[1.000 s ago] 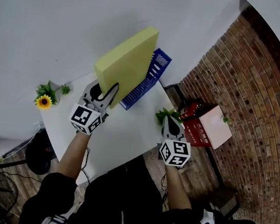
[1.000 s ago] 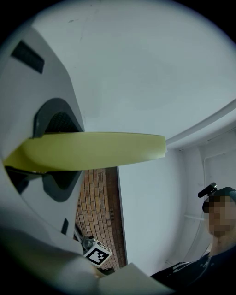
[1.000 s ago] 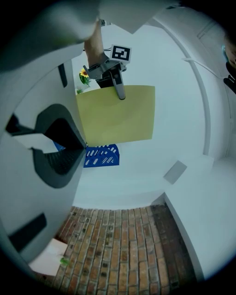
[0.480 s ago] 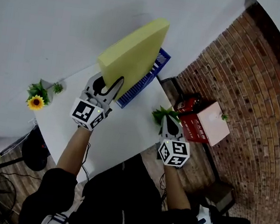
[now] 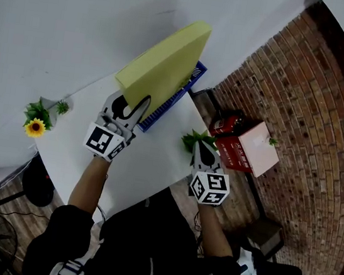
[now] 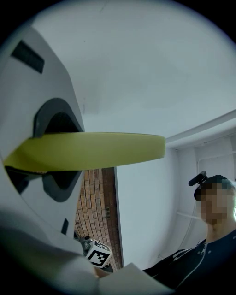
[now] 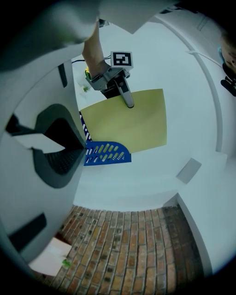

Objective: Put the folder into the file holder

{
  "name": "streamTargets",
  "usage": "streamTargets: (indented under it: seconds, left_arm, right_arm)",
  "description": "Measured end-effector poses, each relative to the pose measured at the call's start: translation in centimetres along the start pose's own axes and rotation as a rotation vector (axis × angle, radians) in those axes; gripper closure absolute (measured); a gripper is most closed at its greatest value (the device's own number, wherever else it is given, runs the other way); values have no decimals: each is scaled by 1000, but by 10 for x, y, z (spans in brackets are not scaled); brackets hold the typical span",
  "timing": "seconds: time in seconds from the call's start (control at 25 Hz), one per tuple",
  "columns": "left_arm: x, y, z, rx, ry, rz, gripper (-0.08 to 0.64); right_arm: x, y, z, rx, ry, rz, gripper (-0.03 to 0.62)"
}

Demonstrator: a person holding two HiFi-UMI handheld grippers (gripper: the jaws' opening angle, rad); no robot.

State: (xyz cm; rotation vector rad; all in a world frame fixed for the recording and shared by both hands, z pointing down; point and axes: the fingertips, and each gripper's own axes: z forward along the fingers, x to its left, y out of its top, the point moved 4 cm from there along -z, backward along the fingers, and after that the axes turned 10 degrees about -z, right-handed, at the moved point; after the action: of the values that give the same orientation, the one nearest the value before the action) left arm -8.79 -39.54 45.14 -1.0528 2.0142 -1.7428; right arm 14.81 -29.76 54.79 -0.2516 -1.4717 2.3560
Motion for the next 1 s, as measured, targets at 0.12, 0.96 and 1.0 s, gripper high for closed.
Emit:
streamTargets:
  seconds: [0.12, 0.96, 1.0]
  left_arm:
    - [1, -5, 0, -7, -2, -1, 383]
    - [13, -57, -1, 58, 36, -8, 383]
    - [13, -59, -1, 62, 39, -10, 383]
  right_arm:
    - [-1, -4, 3, 17, 7, 0, 584]
    - [-9, -17, 10, 53, 8, 29, 584]
    - [-9, -18, 10, 54, 8, 30, 584]
